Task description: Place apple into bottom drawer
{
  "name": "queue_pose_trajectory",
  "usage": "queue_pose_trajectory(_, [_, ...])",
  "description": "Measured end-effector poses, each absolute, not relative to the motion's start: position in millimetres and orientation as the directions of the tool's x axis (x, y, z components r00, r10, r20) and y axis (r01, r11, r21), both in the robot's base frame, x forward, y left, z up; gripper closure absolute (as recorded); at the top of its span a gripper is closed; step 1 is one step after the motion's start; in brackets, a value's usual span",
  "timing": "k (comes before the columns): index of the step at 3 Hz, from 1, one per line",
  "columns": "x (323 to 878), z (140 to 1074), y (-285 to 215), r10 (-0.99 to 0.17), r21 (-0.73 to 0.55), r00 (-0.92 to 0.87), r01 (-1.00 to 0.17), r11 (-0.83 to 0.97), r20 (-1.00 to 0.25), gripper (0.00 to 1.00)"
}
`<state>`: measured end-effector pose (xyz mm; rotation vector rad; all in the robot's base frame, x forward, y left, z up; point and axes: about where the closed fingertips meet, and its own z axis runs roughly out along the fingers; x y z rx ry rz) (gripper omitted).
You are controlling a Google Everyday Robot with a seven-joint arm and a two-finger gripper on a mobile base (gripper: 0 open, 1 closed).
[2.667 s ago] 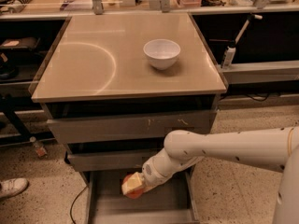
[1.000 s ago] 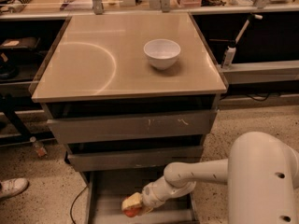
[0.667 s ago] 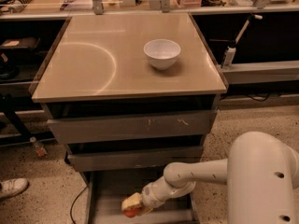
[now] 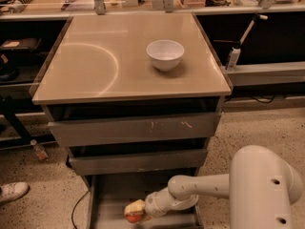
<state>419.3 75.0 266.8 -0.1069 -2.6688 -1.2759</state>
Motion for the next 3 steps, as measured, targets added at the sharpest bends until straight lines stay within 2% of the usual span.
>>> queue_pose_trajectory(3, [453,204,68,0.084,0.763,-0.963,0.254,0.594,0.256,1.00])
